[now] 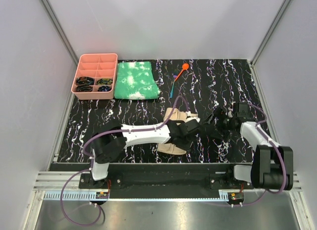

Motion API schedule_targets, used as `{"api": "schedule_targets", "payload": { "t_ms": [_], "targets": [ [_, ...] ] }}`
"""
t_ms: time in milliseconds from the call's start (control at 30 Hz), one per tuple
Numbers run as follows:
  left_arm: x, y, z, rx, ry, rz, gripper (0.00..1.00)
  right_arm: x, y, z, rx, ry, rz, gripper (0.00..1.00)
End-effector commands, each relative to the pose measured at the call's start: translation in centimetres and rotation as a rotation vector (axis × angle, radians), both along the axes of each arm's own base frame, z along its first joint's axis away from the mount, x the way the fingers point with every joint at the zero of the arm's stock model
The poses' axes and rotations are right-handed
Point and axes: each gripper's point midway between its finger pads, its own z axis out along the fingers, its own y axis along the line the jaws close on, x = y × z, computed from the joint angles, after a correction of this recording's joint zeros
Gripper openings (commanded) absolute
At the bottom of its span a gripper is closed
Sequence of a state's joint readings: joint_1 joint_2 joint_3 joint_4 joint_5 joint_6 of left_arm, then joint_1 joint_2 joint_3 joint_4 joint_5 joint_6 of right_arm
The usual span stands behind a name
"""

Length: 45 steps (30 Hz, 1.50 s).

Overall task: Fold the napkin into a case and place the utensils inside
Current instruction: Pick up the 2/3-rectangle-folded napkin at the center of the board.

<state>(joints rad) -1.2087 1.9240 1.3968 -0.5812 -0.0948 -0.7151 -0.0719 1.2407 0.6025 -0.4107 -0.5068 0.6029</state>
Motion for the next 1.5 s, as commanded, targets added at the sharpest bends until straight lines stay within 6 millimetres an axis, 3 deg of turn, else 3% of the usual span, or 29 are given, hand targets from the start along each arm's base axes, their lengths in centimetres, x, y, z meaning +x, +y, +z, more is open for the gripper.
{"api": "schedule_targets", "payload": {
  "t_ms": [0, 233, 500, 800, 1133, 1367, 1433, 1467],
  "targets": [
    [-0.1, -1.2, 3.4, -0.154, 0.008, -0.012, 0.00, 1.4, 2.1, 0.3, 0.114, -0.074, 0.106, 1.00],
    [-0.4, -1.3, 4.1, -0.184, 0.038, -0.021, 0.00, 2.0, 3.9, -1.5, 0.158, -0.056, 0.110, 0.94],
    [-0.6, -1.0, 5.3, -0.207, 0.040, -0.021, 0.00, 2.5, 4.8, -3.9, 0.163, -0.009, 0.121, 0.73],
    [-0.8, -1.0, 5.3, -0.210, 0.055, -0.027, 0.00, 4.9, 4.5, -3.6, 0.127, -0.079, 0.138, 0.49],
    [-1.2, -1.5, 5.2, -0.226, 0.077, -0.043, 0.00, 6.2, 4.9, -3.5, 0.148, -0.106, 0.157, 0.39],
    [-1.5, -2.1, 5.0, -0.235, 0.093, -0.065, 0.00, 6.7, 5.4, -2.7, 0.156, -0.164, 0.156, 0.16],
    [-2.0, -2.8, 5.1, -0.261, 0.122, -0.100, 0.00, 6.8, 5.4, -2.7, 0.151, -0.184, 0.157, 0.05],
    [-2.3, -3.2, 5.3, -0.278, 0.136, -0.119, 0.08, 7.1, 5.3, -2.5, 0.148, -0.210, 0.158, 0.01]
  ]
}}
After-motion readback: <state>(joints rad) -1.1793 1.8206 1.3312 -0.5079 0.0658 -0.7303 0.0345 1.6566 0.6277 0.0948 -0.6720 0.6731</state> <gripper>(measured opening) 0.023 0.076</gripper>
